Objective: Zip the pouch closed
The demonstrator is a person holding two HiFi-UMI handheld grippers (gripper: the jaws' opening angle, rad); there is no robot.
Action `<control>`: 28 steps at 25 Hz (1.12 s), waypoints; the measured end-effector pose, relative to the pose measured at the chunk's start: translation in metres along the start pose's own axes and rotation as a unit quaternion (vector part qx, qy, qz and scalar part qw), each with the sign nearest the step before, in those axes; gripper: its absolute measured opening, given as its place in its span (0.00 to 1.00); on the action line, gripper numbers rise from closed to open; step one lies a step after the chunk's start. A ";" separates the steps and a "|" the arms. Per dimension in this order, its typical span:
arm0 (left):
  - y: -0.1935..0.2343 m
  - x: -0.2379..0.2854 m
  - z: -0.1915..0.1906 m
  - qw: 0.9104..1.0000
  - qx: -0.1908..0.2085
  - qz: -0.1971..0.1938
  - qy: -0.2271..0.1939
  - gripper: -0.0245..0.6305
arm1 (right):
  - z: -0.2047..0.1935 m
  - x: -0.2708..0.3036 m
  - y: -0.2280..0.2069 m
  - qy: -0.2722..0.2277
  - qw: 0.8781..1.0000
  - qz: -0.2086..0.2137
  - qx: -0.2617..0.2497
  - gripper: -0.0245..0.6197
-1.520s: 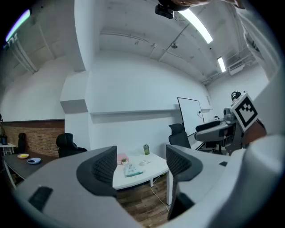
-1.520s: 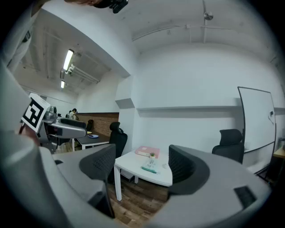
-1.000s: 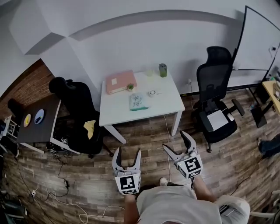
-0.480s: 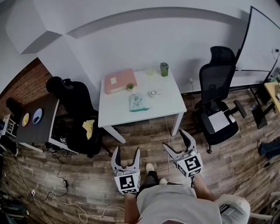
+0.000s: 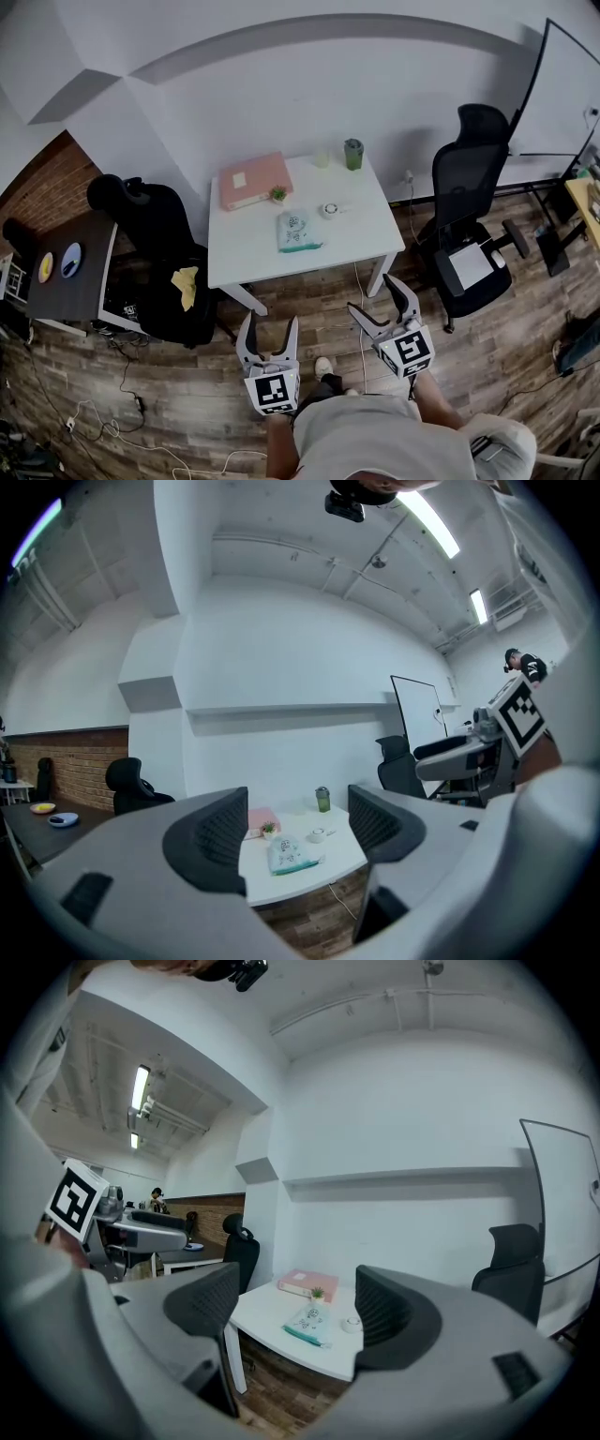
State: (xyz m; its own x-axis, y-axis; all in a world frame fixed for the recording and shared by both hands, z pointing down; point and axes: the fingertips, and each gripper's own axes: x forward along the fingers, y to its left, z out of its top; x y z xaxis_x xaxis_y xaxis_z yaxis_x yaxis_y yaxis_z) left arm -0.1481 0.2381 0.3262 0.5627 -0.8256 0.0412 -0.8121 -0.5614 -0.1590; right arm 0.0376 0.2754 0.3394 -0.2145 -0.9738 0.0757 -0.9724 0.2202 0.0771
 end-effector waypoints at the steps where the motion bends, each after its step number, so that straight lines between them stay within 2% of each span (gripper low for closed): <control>1: 0.004 0.006 0.000 1.000 0.001 -0.002 0.000 0.54 | 0.000 0.006 -0.002 0.001 1.000 -0.002 0.000 0.64; 10: 0.042 0.057 -0.001 1.000 -0.004 -0.013 -0.009 0.54 | -0.001 0.058 -0.011 0.016 1.000 -0.022 -0.002 0.64; 23: 0.079 0.111 -0.013 0.998 -0.018 -0.055 -0.017 0.53 | -0.003 0.113 -0.017 0.028 0.998 -0.062 -0.011 0.63; 28: 0.087 0.131 -0.016 0.997 -0.002 -0.068 -0.021 0.53 | -0.007 0.127 -0.023 0.032 0.997 -0.075 -0.010 0.63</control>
State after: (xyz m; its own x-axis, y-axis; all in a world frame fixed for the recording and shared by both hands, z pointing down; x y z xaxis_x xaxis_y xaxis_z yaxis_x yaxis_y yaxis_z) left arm -0.1474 0.0796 0.3330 0.6731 -0.7393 0.0204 -0.7290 -0.6678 -0.1504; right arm 0.0334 0.1471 0.3543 -0.0590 -0.9903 0.1255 -0.9909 0.0734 0.1128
